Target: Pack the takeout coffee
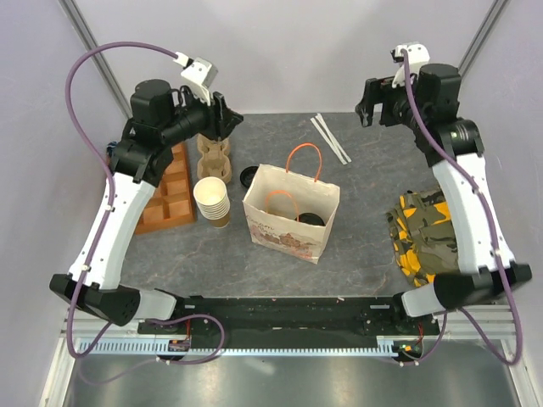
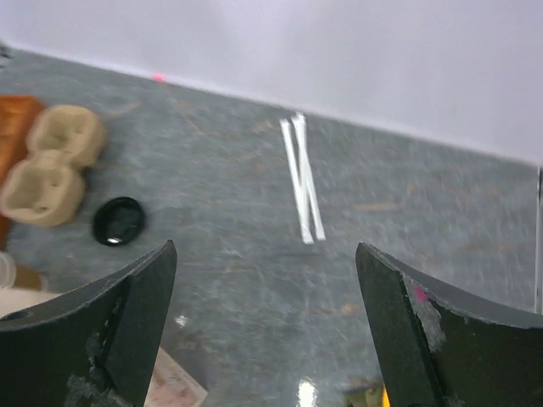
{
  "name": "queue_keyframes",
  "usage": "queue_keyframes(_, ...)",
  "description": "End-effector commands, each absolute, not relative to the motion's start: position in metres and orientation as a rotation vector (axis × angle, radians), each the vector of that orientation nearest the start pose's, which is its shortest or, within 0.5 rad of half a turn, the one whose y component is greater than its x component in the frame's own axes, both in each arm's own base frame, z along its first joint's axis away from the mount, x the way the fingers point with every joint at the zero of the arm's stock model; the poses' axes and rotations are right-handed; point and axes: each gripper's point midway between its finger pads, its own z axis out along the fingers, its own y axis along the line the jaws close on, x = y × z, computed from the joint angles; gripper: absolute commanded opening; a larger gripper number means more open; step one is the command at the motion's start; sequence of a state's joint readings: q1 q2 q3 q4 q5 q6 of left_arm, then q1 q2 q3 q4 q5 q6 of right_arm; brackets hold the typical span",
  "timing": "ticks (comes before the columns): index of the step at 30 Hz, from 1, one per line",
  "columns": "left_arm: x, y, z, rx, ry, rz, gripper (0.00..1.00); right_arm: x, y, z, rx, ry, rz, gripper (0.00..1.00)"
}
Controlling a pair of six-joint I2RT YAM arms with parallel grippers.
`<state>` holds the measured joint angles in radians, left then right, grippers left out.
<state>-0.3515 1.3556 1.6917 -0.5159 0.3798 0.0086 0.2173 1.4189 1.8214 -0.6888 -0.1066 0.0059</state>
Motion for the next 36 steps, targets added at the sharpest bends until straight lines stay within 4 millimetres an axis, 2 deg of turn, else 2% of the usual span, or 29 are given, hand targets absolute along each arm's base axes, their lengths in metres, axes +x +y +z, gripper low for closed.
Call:
queue_keyframes(1,0.364,-0.19,0.437,0.525,1.684,-0.623,0.49,0.436,0.1,0.37,-0.308,1.956,0.268,0.88)
queue_keyframes(3,0.378,-0.186,0.424,0.505,1.728,-0.61,0.49,0.455,0.096,0.345,-0.345,2.007,0.208,0.78)
queue_keyframes(4,0.381,-0.185,0.42,0.501,1.752,-0.617,0.49,0.471,0.093,0.322,-0.387,2.047,0.172,0.74)
queue_keyframes(5,0.391,-0.181,0.412,0.487,1.779,-0.61,0.5,0.479,0.091,0.312,-0.399,2.066,0.144,0.71)
queue_keyframes(6,0.395,-0.18,0.406,0.482,1.797,-0.609,0.5,0.493,0.088,0.289,-0.407,2.11,0.125,0.63)
queue_keyframes(8,0.404,-0.175,0.397,0.463,1.831,-0.604,0.5,0.509,0.086,0.276,-0.428,2.12,0.092,0.57)
queue_keyframes(9,0.406,-0.175,0.393,0.465,1.839,-0.604,0.5,0.519,0.083,0.253,-0.432,2.168,0.076,0.5)
queue_keyframes(11,0.41,-0.174,0.386,0.467,1.859,-0.592,0.5,0.531,0.084,0.24,-0.456,2.18,0.069,0.45)
queue_keyframes(12,0.413,-0.174,0.38,0.47,1.872,-0.589,0.5,0.539,0.085,0.215,-0.468,2.225,0.073,0.41)
queue_keyframes(14,0.417,-0.173,0.372,0.47,1.894,-0.575,0.5,0.549,0.089,0.204,-0.487,2.235,0.087,0.39)
queue_keyframes(15,0.42,-0.172,0.366,0.467,1.909,-0.572,0.5,0.554,0.093,0.184,-0.494,2.266,0.112,0.38)
queue_keyframes(17,0.423,-0.171,0.36,0.468,1.924,-0.562,0.5,0.563,0.097,0.174,-0.494,2.265,0.143,0.35)
queue_keyframes(18,0.425,-0.171,0.357,0.468,1.933,-0.56,0.5,0.566,0.1,0.159,-0.47,2.289,0.164,0.34)
queue_keyframes(26,0.432,-0.17,0.348,0.48,1.954,-0.543,0.5,0.58,0.11,0.105,-0.409,2.355,0.235,0.33)
queue_keyframes(32,0.436,-0.171,0.34,0.479,1.974,-0.55,0.5,0.586,0.113,0.079,-0.379,2.382,0.25,0.33)
queue_keyframes(36,0.437,-0.172,0.336,0.48,1.981,-0.552,0.5,0.589,0.113,0.071,-0.369,2.389,0.252,0.33)
